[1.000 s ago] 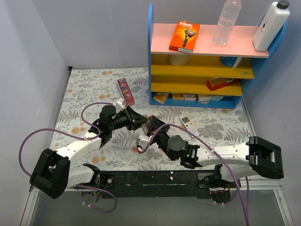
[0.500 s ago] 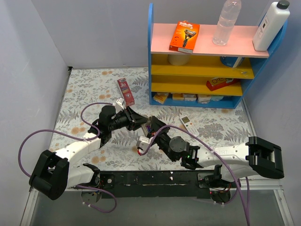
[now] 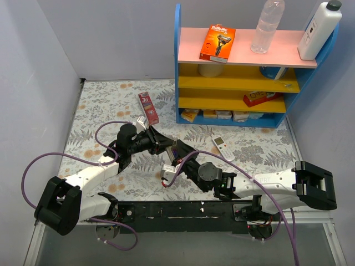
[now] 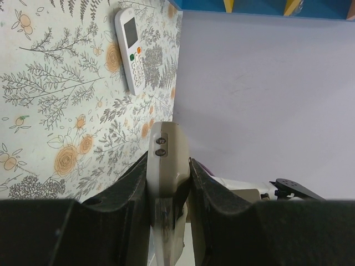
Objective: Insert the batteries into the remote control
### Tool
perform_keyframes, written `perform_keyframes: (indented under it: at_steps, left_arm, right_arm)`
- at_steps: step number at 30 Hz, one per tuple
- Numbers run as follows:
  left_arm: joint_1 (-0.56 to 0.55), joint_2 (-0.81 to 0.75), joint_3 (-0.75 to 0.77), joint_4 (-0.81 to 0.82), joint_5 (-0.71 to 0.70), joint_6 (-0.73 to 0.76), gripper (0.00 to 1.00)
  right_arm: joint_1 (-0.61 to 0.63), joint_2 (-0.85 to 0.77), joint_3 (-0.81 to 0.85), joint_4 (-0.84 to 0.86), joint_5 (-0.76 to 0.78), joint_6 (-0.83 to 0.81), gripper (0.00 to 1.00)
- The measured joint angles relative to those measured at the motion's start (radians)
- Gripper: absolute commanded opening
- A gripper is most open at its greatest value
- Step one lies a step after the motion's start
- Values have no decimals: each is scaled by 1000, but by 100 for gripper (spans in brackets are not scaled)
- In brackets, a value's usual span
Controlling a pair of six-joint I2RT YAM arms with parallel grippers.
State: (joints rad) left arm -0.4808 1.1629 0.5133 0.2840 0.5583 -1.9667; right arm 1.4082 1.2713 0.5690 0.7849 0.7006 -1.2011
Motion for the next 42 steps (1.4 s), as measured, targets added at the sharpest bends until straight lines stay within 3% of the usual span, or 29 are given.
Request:
perform_keyframes:
  at_steps: [2, 5, 21, 33, 42]
  left_arm:
    - [0, 0, 0, -1, 0, 1, 0]
    - [0, 0, -4, 2, -3, 1, 0]
    - [2, 18, -98, 164, -50, 0, 0]
    - [14, 60, -113, 299, -88, 5, 0]
    - [12, 62, -113, 370, -82, -23, 0]
  right_arm:
    - [2, 0, 7, -15, 4, 8, 23]
    - [11, 0, 20, -54, 6, 30, 33]
    - [52, -53, 68, -361, -40, 179, 50]
    - [63, -78, 119, -578, -96, 289, 70]
    - [64, -85, 326, -898, -158, 536, 84]
